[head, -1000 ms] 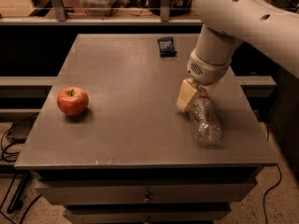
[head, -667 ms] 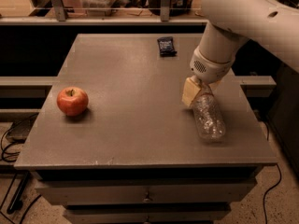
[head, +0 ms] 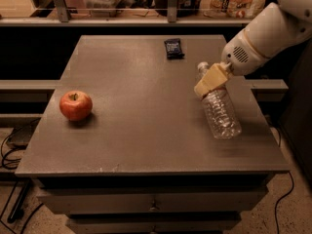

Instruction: Place water bottle upright

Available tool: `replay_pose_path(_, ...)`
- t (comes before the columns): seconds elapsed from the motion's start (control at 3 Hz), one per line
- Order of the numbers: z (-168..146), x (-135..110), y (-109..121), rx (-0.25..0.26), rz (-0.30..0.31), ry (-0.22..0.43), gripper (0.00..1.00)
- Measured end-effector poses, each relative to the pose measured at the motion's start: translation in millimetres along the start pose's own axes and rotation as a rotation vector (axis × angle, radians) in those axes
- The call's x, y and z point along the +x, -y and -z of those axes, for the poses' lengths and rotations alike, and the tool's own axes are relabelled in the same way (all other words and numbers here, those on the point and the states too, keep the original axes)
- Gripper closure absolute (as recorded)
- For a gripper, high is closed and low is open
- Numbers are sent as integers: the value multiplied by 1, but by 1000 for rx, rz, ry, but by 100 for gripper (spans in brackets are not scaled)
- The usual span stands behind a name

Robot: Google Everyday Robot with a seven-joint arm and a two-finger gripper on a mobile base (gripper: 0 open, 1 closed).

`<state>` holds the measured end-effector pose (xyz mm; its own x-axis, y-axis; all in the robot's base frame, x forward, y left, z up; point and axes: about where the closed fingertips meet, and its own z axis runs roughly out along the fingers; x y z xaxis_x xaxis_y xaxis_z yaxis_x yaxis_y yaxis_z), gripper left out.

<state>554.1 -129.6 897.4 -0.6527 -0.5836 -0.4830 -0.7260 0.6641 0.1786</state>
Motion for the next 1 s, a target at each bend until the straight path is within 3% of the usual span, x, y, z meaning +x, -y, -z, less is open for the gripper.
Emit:
replay_pose_path(0.67,64,-25,-33,-227,166,362,100)
replay_pose_path(1.0,113,-38,-61,-254,300,573,100)
